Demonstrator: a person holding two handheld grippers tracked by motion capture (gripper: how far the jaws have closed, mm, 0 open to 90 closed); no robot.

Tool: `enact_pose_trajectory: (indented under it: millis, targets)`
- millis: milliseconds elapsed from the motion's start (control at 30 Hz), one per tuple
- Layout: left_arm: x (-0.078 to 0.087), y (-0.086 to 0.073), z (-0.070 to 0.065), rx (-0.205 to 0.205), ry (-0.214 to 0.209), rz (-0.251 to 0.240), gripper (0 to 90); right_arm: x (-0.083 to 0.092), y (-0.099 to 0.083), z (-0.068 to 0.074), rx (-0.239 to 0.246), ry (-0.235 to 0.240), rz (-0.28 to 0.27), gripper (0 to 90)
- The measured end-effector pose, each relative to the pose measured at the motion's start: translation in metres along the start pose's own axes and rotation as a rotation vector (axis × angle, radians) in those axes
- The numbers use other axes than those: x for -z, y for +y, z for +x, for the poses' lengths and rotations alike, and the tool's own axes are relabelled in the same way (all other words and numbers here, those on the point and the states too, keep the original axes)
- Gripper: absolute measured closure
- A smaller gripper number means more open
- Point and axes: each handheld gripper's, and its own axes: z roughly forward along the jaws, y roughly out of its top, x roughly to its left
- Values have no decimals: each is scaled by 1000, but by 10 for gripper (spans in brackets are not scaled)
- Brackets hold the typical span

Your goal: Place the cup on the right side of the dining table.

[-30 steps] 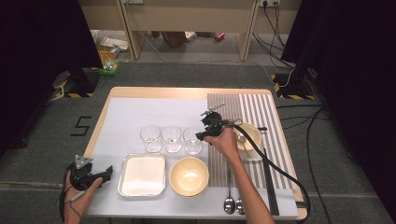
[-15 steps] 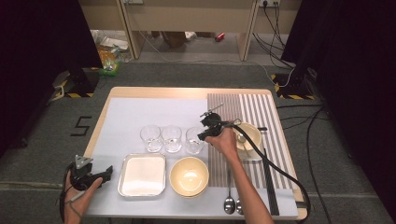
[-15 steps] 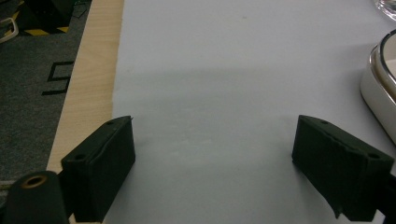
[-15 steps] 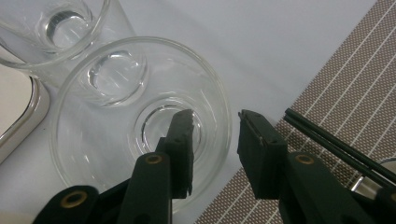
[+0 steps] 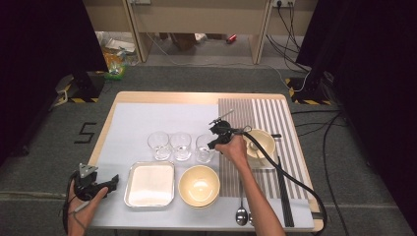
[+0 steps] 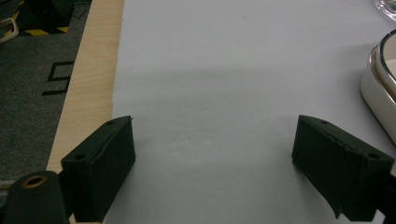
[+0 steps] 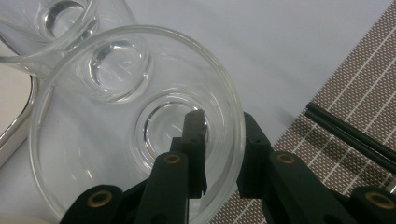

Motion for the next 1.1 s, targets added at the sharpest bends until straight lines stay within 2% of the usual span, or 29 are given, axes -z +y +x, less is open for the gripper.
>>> enact_pose_trajectory:
  millis: [233,500,700,867,1100]
  targets:
    - [0,0,0,0,0,0,121,-1,0,-1,-5,3,-6,829]
    - [0,0,0,0,0,0,121,1,-2,2,19,2,-12,834]
    - [0,0,0,1,-1,0,121,2,-4,2,31,-7,-40,835]
    - [0,0,0,1,-1,0,121,5,-7,0,2,-12,-71,840]
    - [0,0,0,0,-1,0,121,10,-8,-3,1,-36,-90,847]
